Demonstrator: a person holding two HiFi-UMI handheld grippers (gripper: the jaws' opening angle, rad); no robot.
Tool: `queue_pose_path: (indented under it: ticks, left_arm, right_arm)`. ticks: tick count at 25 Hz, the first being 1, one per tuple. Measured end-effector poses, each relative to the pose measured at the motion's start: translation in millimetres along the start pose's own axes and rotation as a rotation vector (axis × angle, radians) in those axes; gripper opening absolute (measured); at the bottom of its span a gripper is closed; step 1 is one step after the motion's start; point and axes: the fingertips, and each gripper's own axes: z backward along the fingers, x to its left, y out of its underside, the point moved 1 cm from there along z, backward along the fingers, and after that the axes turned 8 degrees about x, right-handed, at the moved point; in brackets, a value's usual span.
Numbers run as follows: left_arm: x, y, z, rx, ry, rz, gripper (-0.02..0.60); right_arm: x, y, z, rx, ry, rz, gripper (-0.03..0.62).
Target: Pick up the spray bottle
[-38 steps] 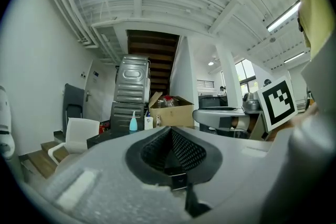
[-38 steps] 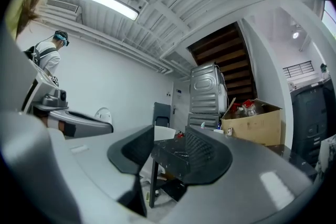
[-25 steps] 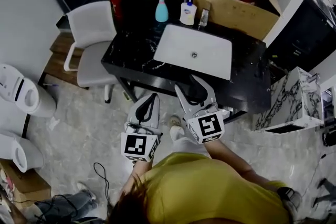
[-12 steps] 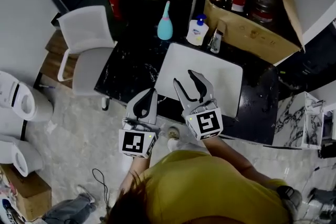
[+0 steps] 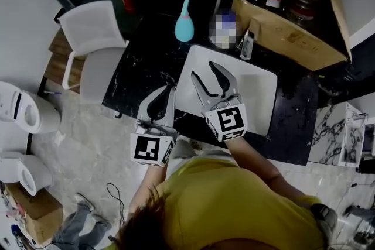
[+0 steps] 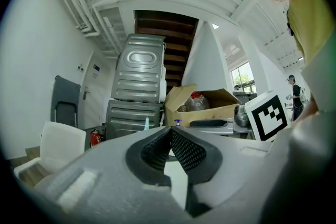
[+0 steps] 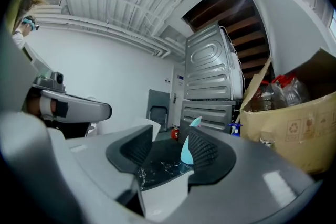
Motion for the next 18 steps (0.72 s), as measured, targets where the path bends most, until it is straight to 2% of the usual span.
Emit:
queue_pose_path:
  ticks: [11,18]
  left_arm:
    - [28,-10,-30,0.023,0.05,-0.016,0.003]
    - [55,-4,-54,0.032,0.068,-0.02,0.002]
  right_arm:
    - [-8,-7,-40,0.051,0.037,0.007,0.201]
    - [-19,-6,-76,0.07,0.053,0.023,0.215]
